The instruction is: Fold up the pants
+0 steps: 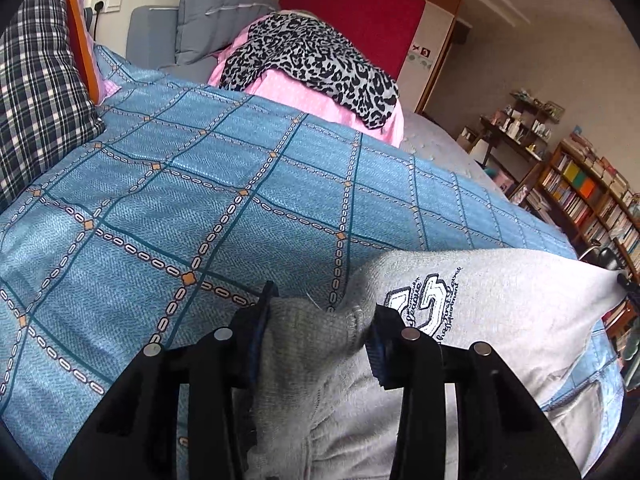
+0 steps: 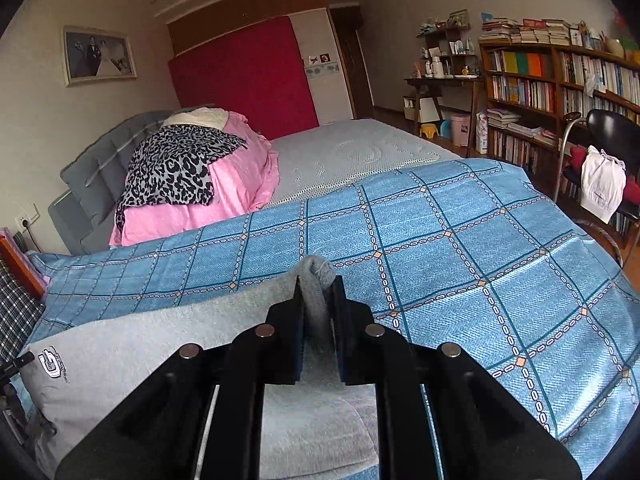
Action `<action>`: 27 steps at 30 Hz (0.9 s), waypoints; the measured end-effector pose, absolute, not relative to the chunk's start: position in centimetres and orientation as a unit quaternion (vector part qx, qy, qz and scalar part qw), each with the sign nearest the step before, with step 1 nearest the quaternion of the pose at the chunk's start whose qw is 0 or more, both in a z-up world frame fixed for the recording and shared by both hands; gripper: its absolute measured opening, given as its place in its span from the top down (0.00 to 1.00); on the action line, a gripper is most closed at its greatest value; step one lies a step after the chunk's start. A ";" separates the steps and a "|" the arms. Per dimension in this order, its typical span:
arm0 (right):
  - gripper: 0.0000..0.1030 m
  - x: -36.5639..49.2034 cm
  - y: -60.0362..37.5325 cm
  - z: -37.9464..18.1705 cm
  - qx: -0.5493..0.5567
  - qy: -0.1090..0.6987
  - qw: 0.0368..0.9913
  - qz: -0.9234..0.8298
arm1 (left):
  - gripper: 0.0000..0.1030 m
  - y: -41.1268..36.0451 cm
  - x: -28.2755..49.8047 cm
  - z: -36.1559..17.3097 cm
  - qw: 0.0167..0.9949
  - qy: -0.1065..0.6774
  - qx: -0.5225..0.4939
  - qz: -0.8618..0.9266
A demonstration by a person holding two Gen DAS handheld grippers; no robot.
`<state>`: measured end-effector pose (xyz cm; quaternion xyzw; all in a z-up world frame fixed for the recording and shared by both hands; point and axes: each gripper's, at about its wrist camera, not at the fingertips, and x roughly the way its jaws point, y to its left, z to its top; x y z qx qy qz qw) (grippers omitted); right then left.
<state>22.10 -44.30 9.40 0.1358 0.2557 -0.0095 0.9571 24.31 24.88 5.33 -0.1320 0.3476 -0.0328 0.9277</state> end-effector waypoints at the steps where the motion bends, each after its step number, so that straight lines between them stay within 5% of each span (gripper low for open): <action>1: 0.88 21.4 -44.5 9.4 0.141 0.253 0.957 -0.009 | 0.61 24.8 23.5 6.0 0.929 0.343 -0.132 -0.036; 17: 0.88 2.2 -47.9 8.1 0.210 0.196 0.958 0.013 | 0.61 24.2 10.3 9.0 0.949 0.285 -0.112 -0.071; 27: 0.88 -8.2 -47.9 1.6 0.269 0.187 0.945 -0.002 | 0.61 24.5 3.3 7.1 0.956 0.263 -0.096 -0.089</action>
